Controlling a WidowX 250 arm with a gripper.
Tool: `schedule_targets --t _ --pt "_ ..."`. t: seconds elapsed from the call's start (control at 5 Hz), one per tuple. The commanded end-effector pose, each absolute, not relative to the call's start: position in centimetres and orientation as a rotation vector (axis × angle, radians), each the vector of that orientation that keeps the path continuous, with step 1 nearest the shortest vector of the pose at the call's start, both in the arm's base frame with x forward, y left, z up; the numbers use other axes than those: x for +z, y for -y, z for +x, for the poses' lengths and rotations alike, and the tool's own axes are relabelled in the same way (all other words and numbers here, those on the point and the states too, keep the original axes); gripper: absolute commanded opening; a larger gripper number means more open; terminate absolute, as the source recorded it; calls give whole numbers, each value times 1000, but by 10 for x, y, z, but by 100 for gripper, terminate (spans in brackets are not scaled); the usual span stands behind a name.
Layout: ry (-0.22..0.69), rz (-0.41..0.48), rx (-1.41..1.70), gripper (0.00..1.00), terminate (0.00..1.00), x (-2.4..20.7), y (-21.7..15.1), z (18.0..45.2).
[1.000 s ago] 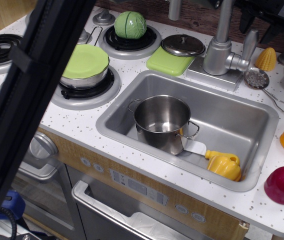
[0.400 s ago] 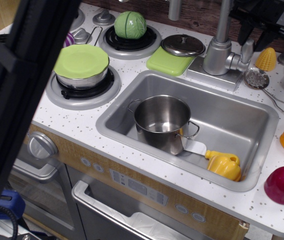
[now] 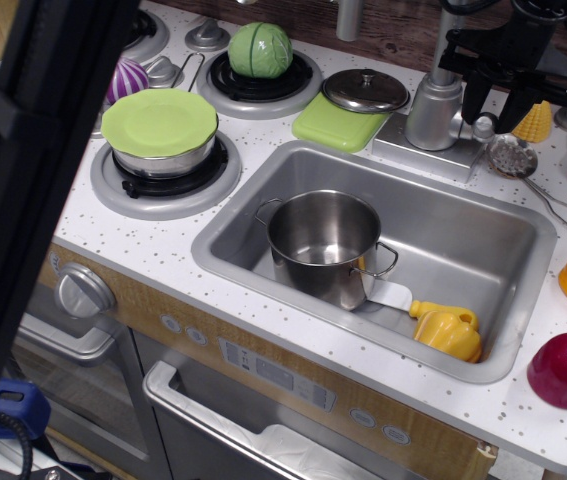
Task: Turn lever vertical to front
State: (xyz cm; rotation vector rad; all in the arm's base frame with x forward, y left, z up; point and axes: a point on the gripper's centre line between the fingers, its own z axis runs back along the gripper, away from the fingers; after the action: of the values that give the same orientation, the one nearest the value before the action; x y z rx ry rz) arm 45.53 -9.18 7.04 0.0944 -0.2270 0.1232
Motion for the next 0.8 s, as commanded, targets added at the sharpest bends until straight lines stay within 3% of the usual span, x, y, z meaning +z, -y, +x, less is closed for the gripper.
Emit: schedule_targets --t 0.0,0.6 --pt "273 31 156 0 0 94 93 456" --pt "291 0 178 0 0 68 98 452"
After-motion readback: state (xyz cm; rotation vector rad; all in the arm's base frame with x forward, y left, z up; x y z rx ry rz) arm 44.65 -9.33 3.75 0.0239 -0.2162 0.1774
